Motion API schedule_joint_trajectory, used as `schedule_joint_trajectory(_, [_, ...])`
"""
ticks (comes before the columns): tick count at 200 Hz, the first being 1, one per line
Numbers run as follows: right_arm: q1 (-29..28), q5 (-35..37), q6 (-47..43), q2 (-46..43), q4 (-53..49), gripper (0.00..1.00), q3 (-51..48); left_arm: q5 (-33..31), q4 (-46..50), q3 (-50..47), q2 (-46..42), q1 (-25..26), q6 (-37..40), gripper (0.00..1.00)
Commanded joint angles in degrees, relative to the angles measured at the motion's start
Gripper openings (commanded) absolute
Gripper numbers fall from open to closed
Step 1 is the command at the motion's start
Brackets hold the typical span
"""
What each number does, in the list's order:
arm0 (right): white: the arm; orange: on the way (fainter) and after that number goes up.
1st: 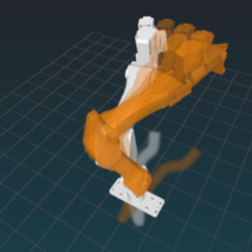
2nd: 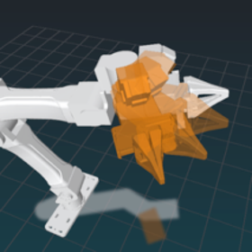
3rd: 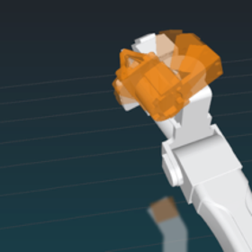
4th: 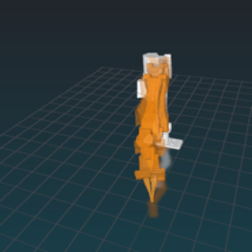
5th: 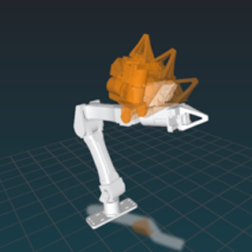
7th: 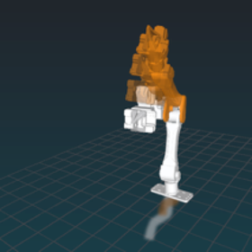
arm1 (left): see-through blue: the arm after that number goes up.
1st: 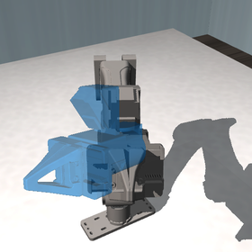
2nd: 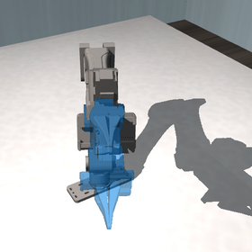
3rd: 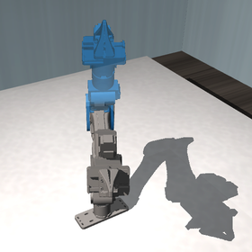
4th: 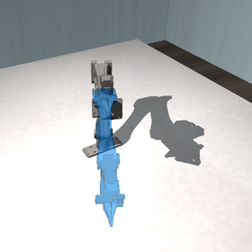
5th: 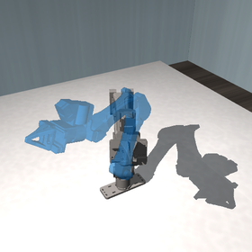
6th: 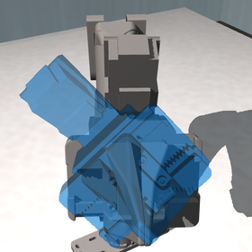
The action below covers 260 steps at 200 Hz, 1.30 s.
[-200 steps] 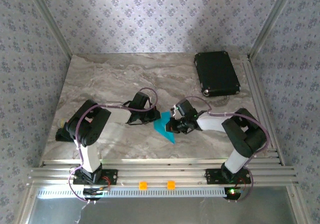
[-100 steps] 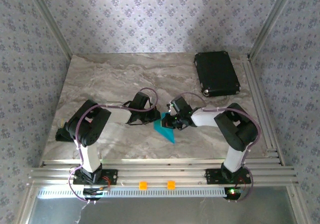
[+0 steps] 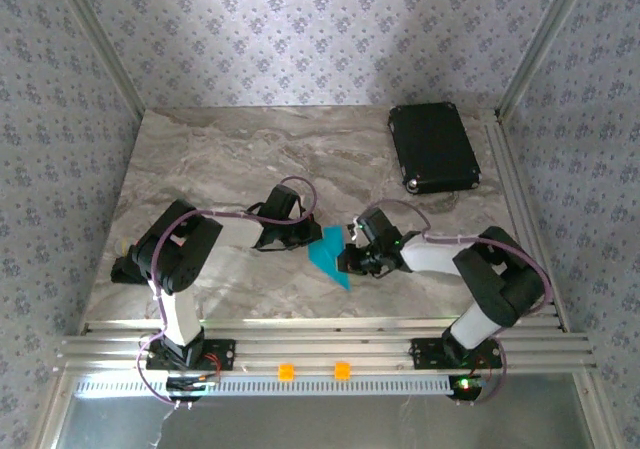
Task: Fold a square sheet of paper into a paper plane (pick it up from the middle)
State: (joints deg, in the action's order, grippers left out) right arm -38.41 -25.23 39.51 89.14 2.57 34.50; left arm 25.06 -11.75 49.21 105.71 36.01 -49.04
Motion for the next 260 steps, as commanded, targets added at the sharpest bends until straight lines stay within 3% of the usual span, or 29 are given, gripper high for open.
schedule_joint_trajectory(1, [-0.44, 0.86, 0.83, -3.57, -5.26, 0.1, -2.21, -3.35, 4.37, -1.46, 2.27, -0.75, 0.6, 0.05])
schedule_joint_trajectory(38, [-0.85, 0.46, 1.23, -4.75, -4.62, 0.1, 2.78, -2.86, 3.58, -1.71, 2.48, -0.74, 0.11, 0.05])
schedule_joint_trajectory(83, [-0.98, -0.07, 1.97, 9.0, -2.13, 0.11, 13.24, -2.58, 2.53, -1.84, 2.91, -0.7, -0.53, 0.06])
schedule_joint_trajectory(114, [-1.04, 0.68, 1.56, 13.78, -1.73, 0.11, 13.86, -2.98, 2.52, -2.19, 2.92, -0.75, -0.74, 0.05])
schedule_joint_trajectory(186, [-3.43, -0.72, 4.14, 1.32, 2.17, 0.13, -3.37, -3.78, 3.18, -2.91, 2.65, -1.2, -0.95, 0.05])
schedule_joint_trajectory(260, [-6.71, 2.2, 5.57, -10.55, -0.6, 0.14, -13.56, -3.35, 2.88, -3.07, 2.46, -1.37, -0.91, 0.05])
